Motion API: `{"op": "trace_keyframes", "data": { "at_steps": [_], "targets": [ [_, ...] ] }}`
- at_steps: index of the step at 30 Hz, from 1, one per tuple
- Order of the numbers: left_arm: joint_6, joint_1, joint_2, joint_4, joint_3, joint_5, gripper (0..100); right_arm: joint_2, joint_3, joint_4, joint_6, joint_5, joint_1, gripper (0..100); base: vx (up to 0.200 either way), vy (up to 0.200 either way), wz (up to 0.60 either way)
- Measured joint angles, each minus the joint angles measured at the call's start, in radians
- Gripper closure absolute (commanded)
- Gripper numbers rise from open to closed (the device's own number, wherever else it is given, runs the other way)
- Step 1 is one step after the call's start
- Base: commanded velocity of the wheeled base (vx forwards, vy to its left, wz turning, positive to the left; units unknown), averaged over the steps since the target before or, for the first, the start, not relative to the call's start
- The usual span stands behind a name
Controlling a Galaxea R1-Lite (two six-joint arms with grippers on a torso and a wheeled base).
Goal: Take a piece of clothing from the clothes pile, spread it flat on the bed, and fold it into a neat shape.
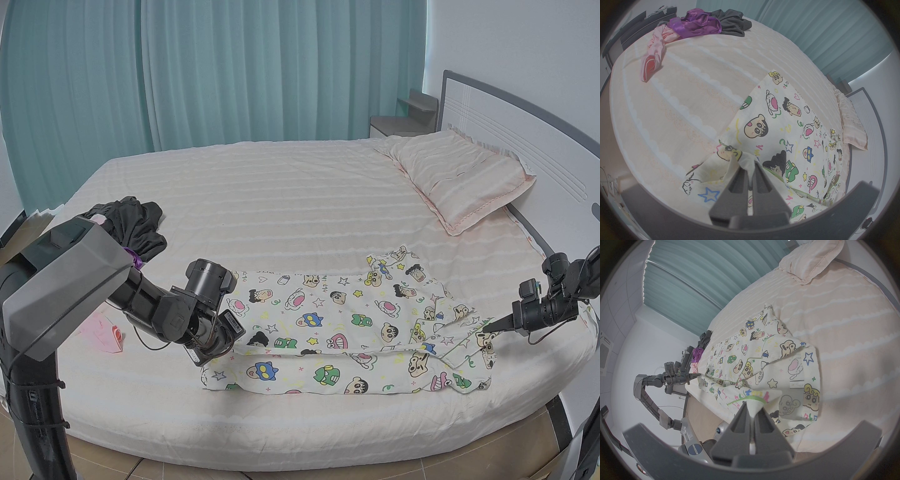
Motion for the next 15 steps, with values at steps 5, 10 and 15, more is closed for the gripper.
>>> {"op": "trace_keyframes", "data": {
  "at_steps": [5, 10, 15],
  "targets": [
    [0.000, 0.001, 0.012, 0.001, -0.017, 0.000, 100, 0.023, -0.025, 0.000, 0.005, 0.000, 0.006, 100, 0.000, 0.000, 0.00],
    [-0.001, 0.002, 0.023, 0.001, -0.028, 0.000, 0, 0.034, -0.044, -0.001, 0.043, 0.002, 0.010, 0, 0.000, 0.000, 0.00],
    [-0.011, 0.002, 0.027, 0.000, -0.034, 0.000, 0, 0.037, -0.052, -0.001, 0.053, 0.004, 0.010, 0, 0.000, 0.000, 0.00]
  ]
}}
